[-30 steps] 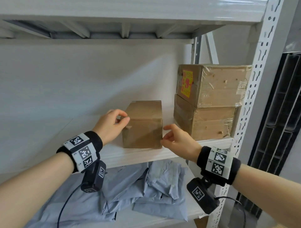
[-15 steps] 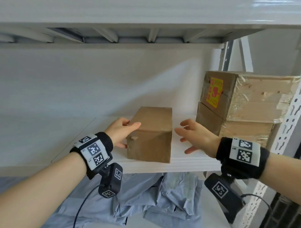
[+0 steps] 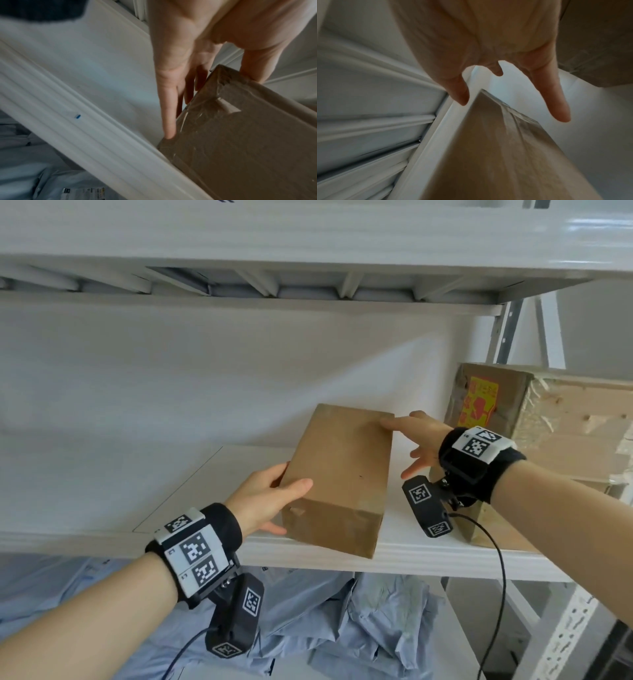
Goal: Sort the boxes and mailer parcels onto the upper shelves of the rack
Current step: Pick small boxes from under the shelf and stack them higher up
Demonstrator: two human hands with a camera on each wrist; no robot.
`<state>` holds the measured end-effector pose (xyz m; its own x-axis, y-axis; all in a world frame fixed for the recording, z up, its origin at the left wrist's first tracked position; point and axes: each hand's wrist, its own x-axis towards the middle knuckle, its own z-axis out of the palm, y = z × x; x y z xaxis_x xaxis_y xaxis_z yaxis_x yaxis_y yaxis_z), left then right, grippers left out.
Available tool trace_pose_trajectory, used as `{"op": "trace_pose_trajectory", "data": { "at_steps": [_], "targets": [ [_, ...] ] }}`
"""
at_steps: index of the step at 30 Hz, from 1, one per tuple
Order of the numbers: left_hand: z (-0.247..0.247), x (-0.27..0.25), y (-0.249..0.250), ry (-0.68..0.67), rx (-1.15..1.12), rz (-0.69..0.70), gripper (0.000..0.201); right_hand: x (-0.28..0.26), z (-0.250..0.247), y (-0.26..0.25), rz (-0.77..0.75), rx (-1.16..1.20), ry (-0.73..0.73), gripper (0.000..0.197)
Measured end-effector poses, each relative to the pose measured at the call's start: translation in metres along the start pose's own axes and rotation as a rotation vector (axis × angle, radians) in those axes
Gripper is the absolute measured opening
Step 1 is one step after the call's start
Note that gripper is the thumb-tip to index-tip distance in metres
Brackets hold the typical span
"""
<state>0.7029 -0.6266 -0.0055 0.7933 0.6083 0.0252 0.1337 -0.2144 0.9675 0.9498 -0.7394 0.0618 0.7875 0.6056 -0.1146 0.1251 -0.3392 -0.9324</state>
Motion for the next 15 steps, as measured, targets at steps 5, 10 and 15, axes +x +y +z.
{"op": "trace_pose_trajectory", "data": {
  "at_steps": [5,10,15],
  "targets": [
    [-0.003,-0.013,-0.005,-0.024,-0.045,0.039,0.051,-0.016,0.004,0.001,0.029,0.138,-0.082,0.082],
    [-0.008,-0.018,-0.01,-0.066,-0.112,0.048,0.061,-0.036,0.011,0.002,0.007,0.184,-0.2,0.074],
    [-0.014,-0.022,-0.019,-0.154,-0.16,0.047,0.08,-0.056,0.015,0.005,-0.115,0.171,-0.22,0.067]
  ]
}}
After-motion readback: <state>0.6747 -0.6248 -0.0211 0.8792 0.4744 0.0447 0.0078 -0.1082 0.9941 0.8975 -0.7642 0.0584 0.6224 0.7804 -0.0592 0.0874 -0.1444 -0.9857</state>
